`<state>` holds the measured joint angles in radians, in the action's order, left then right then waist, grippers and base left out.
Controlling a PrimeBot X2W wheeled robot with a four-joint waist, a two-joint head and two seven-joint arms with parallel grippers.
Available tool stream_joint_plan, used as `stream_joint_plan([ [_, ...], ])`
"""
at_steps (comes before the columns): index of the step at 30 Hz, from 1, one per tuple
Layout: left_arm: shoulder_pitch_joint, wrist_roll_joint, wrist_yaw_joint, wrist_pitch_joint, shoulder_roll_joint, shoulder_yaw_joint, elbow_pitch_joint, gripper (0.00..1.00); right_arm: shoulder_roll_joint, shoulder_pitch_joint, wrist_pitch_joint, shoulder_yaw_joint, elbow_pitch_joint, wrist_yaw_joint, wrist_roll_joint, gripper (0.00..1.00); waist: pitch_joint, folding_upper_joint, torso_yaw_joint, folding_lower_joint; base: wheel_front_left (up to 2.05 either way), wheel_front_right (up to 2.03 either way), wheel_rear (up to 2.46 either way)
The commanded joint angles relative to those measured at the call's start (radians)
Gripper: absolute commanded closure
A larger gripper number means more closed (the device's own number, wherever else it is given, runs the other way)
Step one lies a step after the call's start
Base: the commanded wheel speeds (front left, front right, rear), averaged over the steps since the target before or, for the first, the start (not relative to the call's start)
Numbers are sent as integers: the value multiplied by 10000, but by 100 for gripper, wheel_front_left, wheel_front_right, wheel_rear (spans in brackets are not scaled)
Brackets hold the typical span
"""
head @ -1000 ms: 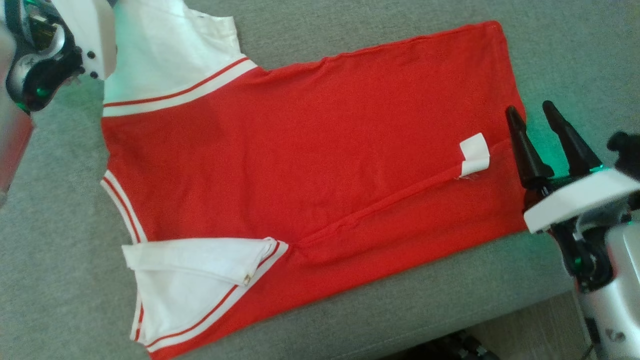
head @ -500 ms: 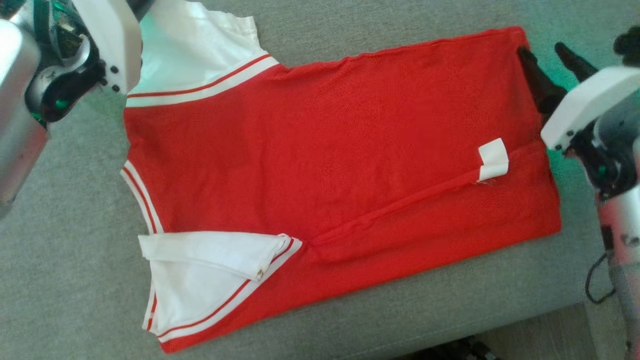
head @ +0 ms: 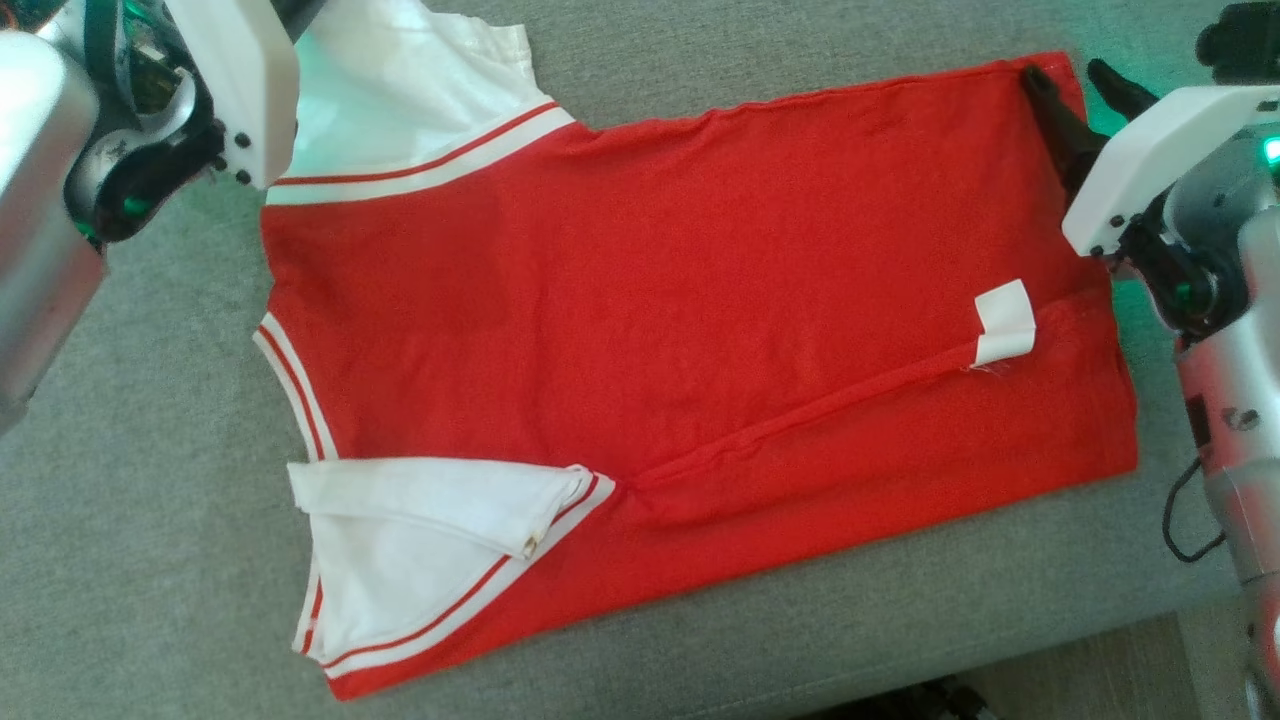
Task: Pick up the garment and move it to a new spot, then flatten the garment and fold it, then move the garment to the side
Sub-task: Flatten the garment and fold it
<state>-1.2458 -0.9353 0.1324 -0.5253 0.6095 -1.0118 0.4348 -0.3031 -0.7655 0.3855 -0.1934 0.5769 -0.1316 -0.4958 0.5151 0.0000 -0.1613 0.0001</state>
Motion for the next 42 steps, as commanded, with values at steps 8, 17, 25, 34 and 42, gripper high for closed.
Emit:
stream_joint_plan([
  [8, -693, -188, -18, 201, 440, 65, -32, 100, -217, -440, -368, -499, 320, 9, -83, 53, -53, 0, 109, -1, 0, 0, 0],
  [17, -803, -55, -17, 750, 594, -354, 58, 100, -381, -659, -580, -865, 687, 9, -179, 100, -156, 0, 220, -1, 0, 0, 0],
  [25, -1394, 932, -17, 3254, 705, -589, 352, 100, -541, -1044, -1638, -359, 765, 9, -405, 100, -287, 0, 259, -1, 0, 0, 0],
  [34, -1138, 649, -17, 4721, 517, -611, 610, 100, -819, -435, -2308, 130, 673, 9, -575, 100, -888, 0, 533, -1, 0, 0, 0],
  [42, 464, 467, -589, 5304, 1109, -803, -742, 100, -1118, 968, -2430, 375, 295, 9, -796, 100, -1491, 0, 958, -1, 0, 0, 0],
])
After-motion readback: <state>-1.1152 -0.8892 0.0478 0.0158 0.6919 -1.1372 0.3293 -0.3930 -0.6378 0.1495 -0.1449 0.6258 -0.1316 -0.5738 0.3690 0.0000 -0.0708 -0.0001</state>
